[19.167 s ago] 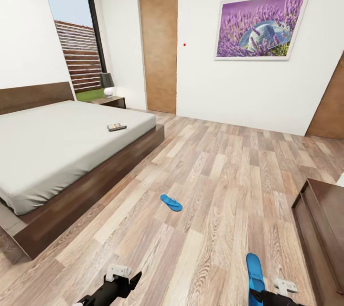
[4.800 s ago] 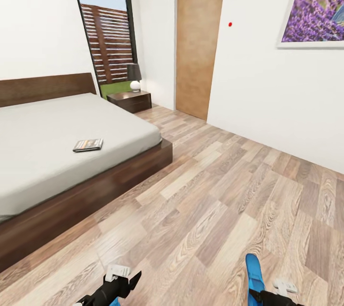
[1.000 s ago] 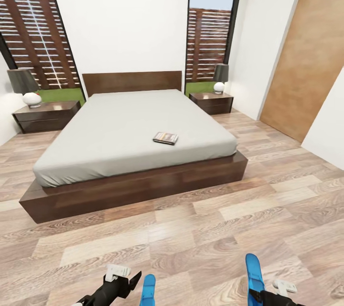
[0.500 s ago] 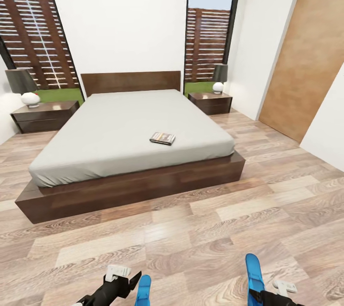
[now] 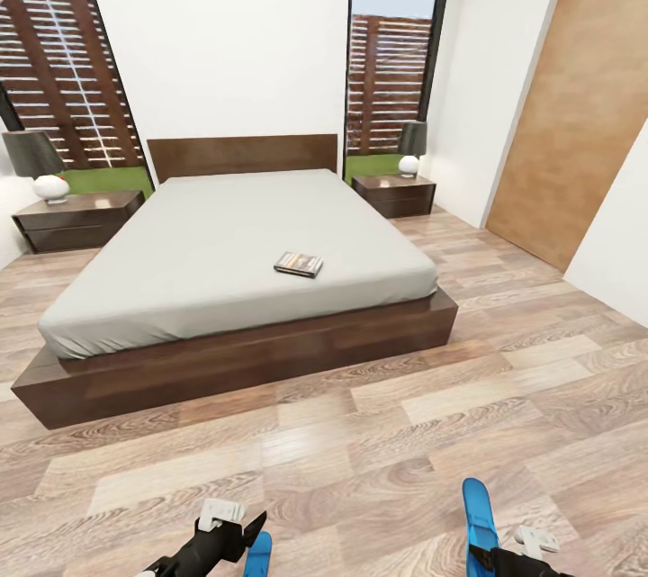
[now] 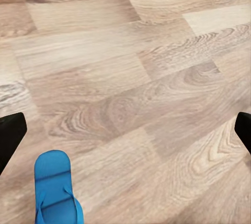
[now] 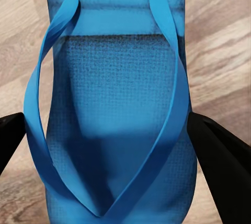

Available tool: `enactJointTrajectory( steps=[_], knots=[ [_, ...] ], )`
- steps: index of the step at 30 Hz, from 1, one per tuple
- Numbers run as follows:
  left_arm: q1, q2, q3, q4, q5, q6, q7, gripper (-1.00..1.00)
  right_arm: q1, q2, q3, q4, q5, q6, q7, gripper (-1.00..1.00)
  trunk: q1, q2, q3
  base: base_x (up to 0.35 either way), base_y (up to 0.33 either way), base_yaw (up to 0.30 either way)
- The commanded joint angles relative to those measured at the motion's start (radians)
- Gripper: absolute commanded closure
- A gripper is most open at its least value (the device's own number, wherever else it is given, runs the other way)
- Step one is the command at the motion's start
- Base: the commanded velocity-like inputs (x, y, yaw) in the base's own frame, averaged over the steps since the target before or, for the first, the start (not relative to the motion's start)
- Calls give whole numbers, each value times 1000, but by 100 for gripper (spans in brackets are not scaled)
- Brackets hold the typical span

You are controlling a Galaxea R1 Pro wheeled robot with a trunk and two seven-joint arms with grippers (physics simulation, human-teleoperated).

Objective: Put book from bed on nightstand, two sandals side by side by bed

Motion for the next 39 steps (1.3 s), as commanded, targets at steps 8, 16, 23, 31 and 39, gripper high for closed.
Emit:
enactJointTrajectory(
  steps=[8,16,23,31,39],
  knots=[
    [-1,-3,1,0,5,5,-5,-100,0,0,-2,0,-5,2,5,100,0,0,-1,1,-1,0],
    [-44,-11,0,-66,0,224,96,-100,0,0,-2,0,-5,3,6,100,0,0,-1,0,0,0],
    [-182,-49,-54,-38,-2,606,189,-100,0,0,-2,0,-6,3,5,100,0,0,-1,0,0,0],
    [-211,-110,-104,-34,-5,636,191,-100,0,0,-2,0,-6,3,4,100,0,0,-1,0,0,0],
    [-234,-98,-103,-34,-28,667,194,-100,0,0,-2,0,-6,3,4,100,0,0,-1,0,0,0]
  ],
)
